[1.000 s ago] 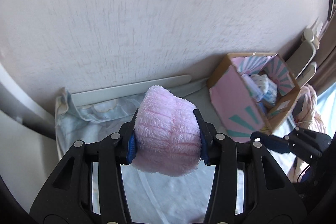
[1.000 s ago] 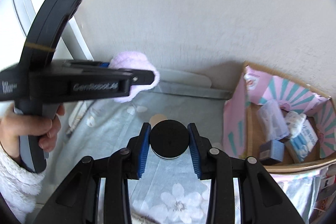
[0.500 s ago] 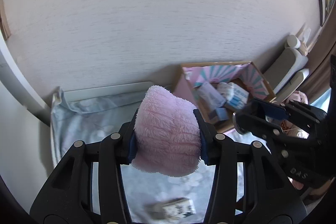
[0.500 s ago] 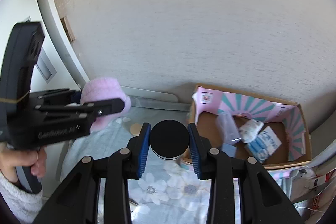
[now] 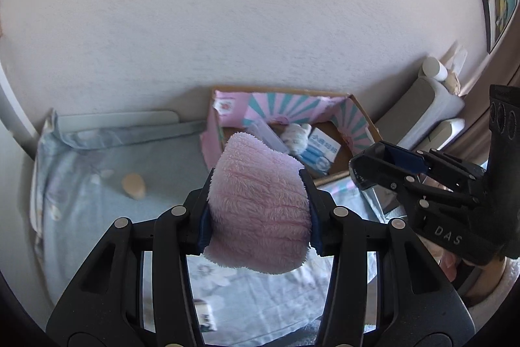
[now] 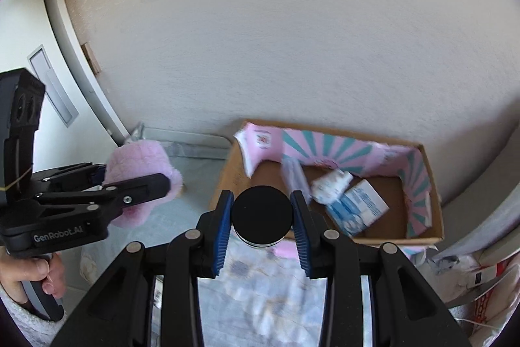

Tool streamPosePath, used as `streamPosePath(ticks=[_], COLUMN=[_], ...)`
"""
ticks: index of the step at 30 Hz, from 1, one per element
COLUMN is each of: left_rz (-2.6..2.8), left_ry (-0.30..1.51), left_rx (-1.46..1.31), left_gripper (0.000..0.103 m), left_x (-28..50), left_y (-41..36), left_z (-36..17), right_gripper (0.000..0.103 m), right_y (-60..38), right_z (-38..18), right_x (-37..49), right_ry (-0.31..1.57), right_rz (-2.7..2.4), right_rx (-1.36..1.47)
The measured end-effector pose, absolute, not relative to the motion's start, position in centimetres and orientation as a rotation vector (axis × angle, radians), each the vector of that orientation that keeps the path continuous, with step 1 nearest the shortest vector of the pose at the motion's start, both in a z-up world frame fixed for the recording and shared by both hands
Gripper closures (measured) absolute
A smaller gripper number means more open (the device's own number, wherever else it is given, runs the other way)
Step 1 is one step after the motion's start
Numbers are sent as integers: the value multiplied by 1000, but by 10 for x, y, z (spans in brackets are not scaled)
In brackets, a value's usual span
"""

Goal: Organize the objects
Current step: 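Carry the pink pouch and black jar up over the cardboard box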

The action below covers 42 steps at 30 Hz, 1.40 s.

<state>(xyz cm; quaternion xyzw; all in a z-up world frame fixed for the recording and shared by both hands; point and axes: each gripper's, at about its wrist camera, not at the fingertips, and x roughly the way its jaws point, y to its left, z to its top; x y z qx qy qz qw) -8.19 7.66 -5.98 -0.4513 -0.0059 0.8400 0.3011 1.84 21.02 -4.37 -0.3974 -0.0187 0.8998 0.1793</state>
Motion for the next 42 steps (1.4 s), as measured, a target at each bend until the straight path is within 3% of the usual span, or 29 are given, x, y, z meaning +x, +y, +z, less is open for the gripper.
streamPosePath(ticks=[21, 34, 42], left_rz=[2183, 2273, 2302], left_ry=[-6, -35, 11], left_rx=[-1264, -1252, -1311], left_gripper=[61, 61, 61], left_x=[-64, -116, -153], left_y=[178, 184, 192], left_z=[-105, -87, -104], right_gripper=[70, 70, 70], right_y=[315, 358, 386], right_z=[-50, -42, -43], right_x=[85, 47, 9], right_ry=[73, 36, 5], right_rz=[2441, 2467, 2452], right_rx=[-1167, -1173, -1206])
